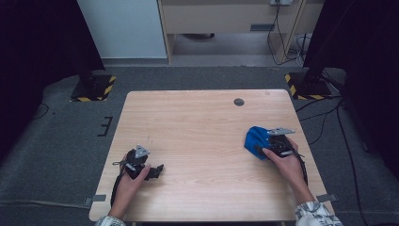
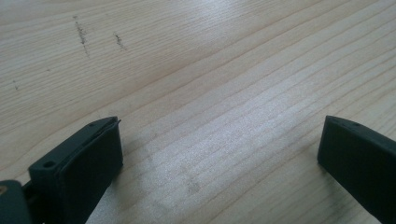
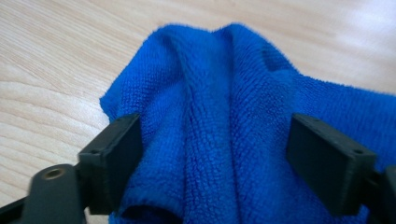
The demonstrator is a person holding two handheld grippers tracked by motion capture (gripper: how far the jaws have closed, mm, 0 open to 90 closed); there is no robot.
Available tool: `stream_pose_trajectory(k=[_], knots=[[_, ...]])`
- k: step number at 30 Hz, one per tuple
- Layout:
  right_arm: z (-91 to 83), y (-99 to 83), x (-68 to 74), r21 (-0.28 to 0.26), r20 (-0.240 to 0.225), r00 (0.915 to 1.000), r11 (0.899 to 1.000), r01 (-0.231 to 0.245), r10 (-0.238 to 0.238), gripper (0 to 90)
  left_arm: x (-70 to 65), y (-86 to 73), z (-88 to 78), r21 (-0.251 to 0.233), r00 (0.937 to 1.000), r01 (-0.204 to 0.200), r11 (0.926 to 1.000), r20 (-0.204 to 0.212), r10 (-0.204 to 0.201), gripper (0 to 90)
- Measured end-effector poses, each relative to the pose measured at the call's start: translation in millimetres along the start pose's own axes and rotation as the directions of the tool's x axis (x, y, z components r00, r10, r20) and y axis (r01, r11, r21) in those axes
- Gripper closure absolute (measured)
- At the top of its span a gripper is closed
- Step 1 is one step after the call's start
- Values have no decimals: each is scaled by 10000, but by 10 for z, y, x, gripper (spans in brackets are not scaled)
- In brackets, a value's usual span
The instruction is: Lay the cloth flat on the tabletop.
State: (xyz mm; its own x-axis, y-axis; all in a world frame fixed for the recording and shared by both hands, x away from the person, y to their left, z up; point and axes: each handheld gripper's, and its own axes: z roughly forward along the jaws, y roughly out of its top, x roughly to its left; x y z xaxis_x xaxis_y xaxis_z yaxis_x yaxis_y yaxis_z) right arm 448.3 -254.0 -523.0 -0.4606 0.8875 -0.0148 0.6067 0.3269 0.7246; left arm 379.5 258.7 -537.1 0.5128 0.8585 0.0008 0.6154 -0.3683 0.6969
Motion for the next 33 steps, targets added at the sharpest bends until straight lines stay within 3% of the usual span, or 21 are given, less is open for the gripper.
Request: stream_pose_trajectory(k=[8,11,13,16,20,33], knots=[[-10,-47,-85,-80,-306,9994,9998,-176,174,624,1,1,1,2,10000,-8,10000,1,8,0],[-37,-60,-139,-340,-678,9958,9974,-641,617,727,0,1,1,3,10000,-5,10000,2,5,0],[-54,-58,-141,-382,-698,9955,9971,-665,638,738,1,1,1,4,10000,-10,10000,8,10,0],[-130,-19,-120,-855,-756,9948,9935,-748,684,750,2,3,3,4,10000,-23,10000,18,23,0],[-220,52,-22,-1285,-1030,9931,9893,-692,561,753,3,5,5,4,10000,-27,10000,24,27,0],[-386,287,577,-2003,-1952,9789,9795,198,-597,752,2,30,30,-13,10000,-43,10000,47,43,0]])
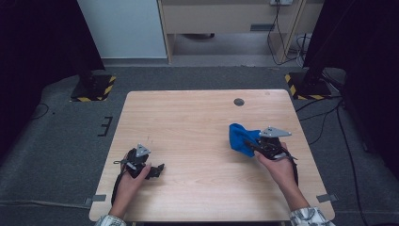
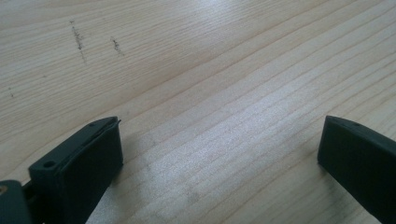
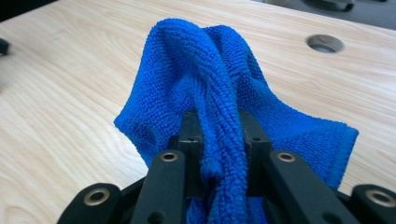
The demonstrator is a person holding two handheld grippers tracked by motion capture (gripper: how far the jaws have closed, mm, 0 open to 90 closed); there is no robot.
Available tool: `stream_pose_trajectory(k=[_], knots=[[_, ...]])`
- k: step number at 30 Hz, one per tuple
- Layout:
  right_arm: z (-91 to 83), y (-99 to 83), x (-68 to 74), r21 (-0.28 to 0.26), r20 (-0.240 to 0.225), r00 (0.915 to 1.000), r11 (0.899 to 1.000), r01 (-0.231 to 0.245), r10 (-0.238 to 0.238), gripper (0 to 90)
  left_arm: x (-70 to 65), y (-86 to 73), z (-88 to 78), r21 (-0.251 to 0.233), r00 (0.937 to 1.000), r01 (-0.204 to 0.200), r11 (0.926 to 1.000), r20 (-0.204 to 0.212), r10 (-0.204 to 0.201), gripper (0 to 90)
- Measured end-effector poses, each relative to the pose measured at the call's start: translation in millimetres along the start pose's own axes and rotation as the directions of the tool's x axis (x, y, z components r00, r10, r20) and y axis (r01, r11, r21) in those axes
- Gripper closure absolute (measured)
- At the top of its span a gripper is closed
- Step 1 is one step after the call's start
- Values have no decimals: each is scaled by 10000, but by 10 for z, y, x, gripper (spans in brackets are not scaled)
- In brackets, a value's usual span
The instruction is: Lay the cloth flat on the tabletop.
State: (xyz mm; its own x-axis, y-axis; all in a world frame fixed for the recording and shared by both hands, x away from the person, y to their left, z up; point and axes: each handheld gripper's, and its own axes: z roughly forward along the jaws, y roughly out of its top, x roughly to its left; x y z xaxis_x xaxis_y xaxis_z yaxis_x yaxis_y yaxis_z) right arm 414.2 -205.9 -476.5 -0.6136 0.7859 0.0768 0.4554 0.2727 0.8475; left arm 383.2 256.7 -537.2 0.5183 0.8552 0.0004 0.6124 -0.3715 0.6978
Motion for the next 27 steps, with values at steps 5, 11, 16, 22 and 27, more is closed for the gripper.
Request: stream_pose_trajectory(k=[5,11,16,22,27], knots=[[32,63,191,-95,-308,9994,9998,154,-157,752,-2,8,8,4,10000,-32,10000,5,32,0],[140,107,488,28,-724,9949,9975,709,-706,748,-11,10,9,-10,10000,-41,10000,-23,41,0],[277,92,699,311,-1027,9911,9956,885,-849,743,-33,10,8,-11,10000,-88,10000,20,88,0],[439,30,938,762,-1230,9829,9862,1473,-1373,734,-51,13,11,-15,9999,-138,9999,79,138,0],[612,-75,1084,1282,-1324,9773,9748,1826,-1656,723,-57,11,9,-11,9998,-149,9999,98,149,0]])
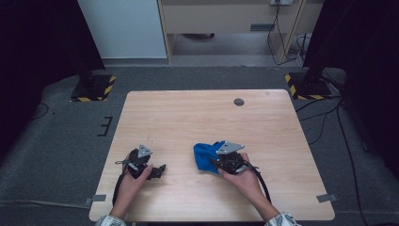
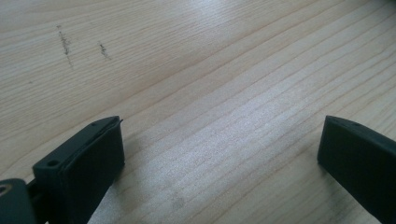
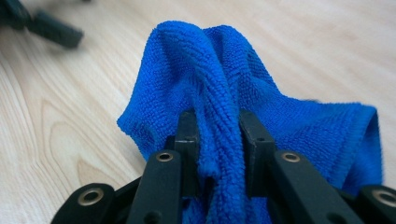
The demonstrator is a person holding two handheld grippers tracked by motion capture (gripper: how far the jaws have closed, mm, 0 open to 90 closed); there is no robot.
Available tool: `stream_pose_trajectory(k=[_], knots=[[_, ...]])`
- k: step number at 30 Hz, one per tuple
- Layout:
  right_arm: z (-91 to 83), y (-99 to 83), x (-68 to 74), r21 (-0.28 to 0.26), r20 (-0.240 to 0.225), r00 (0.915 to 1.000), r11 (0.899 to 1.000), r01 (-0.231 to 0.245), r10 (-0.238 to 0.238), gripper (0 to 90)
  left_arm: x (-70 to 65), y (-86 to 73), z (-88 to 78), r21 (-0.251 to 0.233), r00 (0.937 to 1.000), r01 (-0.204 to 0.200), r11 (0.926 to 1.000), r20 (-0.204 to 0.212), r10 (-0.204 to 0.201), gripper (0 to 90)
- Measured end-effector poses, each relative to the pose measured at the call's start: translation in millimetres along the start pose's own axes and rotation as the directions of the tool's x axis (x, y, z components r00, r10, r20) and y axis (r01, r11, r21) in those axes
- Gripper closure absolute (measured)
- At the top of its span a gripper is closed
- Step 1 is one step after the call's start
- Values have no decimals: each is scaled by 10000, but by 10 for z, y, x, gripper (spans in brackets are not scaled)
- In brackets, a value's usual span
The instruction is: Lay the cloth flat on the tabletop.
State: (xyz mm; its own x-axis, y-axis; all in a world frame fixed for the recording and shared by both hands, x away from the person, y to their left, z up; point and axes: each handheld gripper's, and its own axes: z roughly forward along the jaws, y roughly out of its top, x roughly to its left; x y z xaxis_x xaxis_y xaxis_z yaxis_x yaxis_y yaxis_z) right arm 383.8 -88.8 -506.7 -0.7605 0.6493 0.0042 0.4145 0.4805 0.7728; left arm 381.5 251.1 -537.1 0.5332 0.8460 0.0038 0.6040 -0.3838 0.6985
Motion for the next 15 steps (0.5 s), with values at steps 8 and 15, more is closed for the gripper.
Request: stream_pose_trajectory(k=[8,15], knots=[[188,-68,85,284,5,10000,9996,-65,65,693,-18,12,12,1,10000,-18,10000,10,18,0],[121,-45,103,192,51,10000,9998,-37,36,388,-85,38,27,-76,9999,-154,9999,73,155,23]])
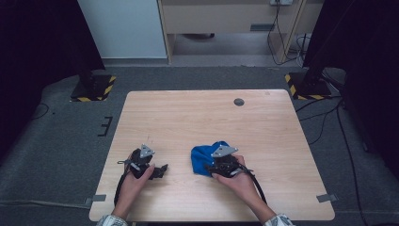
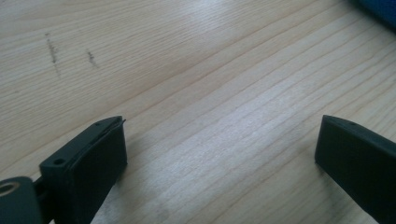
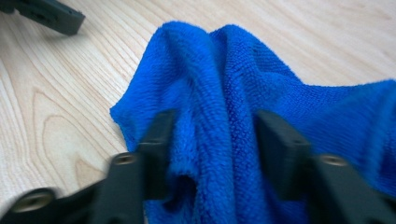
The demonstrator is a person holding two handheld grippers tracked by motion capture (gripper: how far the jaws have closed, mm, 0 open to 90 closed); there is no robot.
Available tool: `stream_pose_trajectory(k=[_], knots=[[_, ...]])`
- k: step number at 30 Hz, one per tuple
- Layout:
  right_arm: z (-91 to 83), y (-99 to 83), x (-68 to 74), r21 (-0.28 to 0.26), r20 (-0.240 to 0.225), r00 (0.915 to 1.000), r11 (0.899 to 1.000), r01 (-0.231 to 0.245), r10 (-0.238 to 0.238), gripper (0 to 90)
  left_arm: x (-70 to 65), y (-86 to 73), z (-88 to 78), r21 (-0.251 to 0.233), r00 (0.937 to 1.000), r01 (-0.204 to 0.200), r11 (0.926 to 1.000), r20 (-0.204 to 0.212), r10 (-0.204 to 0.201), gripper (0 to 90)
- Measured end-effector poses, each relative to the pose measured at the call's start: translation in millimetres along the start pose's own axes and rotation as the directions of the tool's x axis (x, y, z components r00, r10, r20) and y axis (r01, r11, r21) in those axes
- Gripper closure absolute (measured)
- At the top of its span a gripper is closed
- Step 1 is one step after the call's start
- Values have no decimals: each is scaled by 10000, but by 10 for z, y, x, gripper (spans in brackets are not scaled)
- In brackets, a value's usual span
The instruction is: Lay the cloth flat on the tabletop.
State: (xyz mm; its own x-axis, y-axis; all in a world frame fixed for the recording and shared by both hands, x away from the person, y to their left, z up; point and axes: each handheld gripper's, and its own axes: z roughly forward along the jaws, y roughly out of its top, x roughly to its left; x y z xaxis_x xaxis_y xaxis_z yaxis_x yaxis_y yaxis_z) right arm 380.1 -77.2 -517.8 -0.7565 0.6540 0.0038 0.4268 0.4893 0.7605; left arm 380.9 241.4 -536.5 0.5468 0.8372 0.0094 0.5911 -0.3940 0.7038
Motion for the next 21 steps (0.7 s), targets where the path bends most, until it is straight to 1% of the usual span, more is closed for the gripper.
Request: stream_pose_trajectory(k=[2,4,6,8,9,10,12,13,15,17,19,21], knots=[[-48,21,12,-101,-70,10000,9999,20,-21,319,-39,15,3,-35,9999,-101,9999,-47,101,42],[-111,50,27,-400,-206,9998,9992,76,-84,261,-86,39,3,-25,9996,-261,9997,-44,261,52],[-172,76,37,-625,-268,9996,9980,51,-67,209,-128,71,-4,-111,9994,-334,9994,44,334,55],[-268,99,22,-829,-364,9993,9966,-9,-21,189,-174,115,-26,-317,9994,-341,9989,65,343,73],[-268,99,22,-829,-364,9993,9966,-9,-21,189,-199,141,-43,-460,9994,-313,9985,118,318,73],[-304,101,1,-916,-326,9995,9958,-42,12,193,-224,166,-61,-613,9994,-279,9977,181,290,84],[-383,86,-54,-1053,-234,9995,9942,-220,197,225,-283,215,-84,-893,9992,-208,9958,332,239,93],[-424,73,-91,-1099,-172,9995,9936,-279,261,261,-313,238,-92,-980,9990,-180,9950,398,220,101],[-515,32,-179,-1201,-87,9989,9917,-466,459,345,-369,281,-91,-1150,9980,-54,9934,613,125,114],[-600,-12,-265,-1327,-34,9982,9893,-601,602,441,-422,321,-80,-1241,9970,-59,9923,759,154,131],[-670,-60,-333,-1286,89,9978,9896,-646,663,527,-474,357,-70,-1266,9959,-127,9919,874,239,156],[-711,-111,-383,-1173,141,9978,9911,-622,643,611,-533,393,-59,-1323,9932,-152,9911,1126,303,189]])
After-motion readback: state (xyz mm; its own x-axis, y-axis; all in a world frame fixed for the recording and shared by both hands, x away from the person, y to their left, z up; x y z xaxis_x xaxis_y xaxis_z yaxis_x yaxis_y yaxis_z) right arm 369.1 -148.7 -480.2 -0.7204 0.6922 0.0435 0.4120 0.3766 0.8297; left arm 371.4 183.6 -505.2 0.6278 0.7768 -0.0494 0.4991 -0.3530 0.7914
